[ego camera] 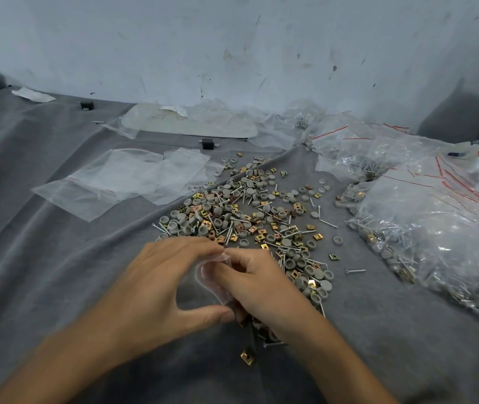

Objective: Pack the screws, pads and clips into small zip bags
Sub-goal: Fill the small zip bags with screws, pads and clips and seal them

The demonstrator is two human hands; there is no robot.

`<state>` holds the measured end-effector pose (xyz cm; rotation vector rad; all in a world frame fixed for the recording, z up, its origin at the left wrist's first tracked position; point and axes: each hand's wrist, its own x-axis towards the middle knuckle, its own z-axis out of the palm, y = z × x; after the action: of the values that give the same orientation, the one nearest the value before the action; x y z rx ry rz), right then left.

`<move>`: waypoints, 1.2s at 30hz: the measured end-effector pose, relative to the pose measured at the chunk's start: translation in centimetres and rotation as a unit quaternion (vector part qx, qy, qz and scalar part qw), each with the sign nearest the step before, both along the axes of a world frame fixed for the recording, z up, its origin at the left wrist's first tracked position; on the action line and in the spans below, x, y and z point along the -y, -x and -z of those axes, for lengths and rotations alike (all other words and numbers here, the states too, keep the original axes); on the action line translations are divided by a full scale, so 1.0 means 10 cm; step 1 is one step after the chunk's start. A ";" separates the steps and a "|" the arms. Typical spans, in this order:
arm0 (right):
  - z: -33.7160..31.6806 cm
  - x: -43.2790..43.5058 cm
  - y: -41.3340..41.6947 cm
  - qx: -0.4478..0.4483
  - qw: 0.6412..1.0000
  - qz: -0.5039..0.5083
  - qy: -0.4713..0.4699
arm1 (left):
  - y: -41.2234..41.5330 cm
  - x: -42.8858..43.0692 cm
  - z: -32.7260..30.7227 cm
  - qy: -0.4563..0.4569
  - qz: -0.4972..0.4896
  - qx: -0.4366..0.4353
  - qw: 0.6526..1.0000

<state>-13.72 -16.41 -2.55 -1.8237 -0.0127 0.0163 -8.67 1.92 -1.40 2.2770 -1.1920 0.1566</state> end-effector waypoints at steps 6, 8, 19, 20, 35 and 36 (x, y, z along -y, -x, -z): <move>0.00 0.01 0.00 0.015 0.996 0.009 0.082 | 0.01 0.01 0.01 0.031 0.003 -0.012 0.999; 0.02 0.05 -0.01 -0.001 0.997 0.006 0.076 | 0.00 0.01 0.04 0.026 0.002 -0.020 0.999; -0.30 0.87 0.11 0.003 0.951 0.154 0.269 | -0.10 -0.07 0.07 0.026 -0.019 -0.019 0.999; -0.30 0.94 0.13 -0.025 0.931 0.163 0.326 | -0.10 -0.07 0.07 0.023 -0.019 -0.018 0.999; -0.24 0.84 0.03 -0.114 0.863 0.137 0.472 | -0.08 -0.07 0.08 0.000 -0.026 -0.016 1.000; -0.23 0.83 0.03 -0.106 0.864 0.144 0.471 | -0.08 -0.07 0.07 -0.001 -0.026 -0.015 1.000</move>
<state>-13.99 -24.75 -0.26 -2.7774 0.5082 0.0129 -7.91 2.59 -2.14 2.3053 -1.1188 0.1401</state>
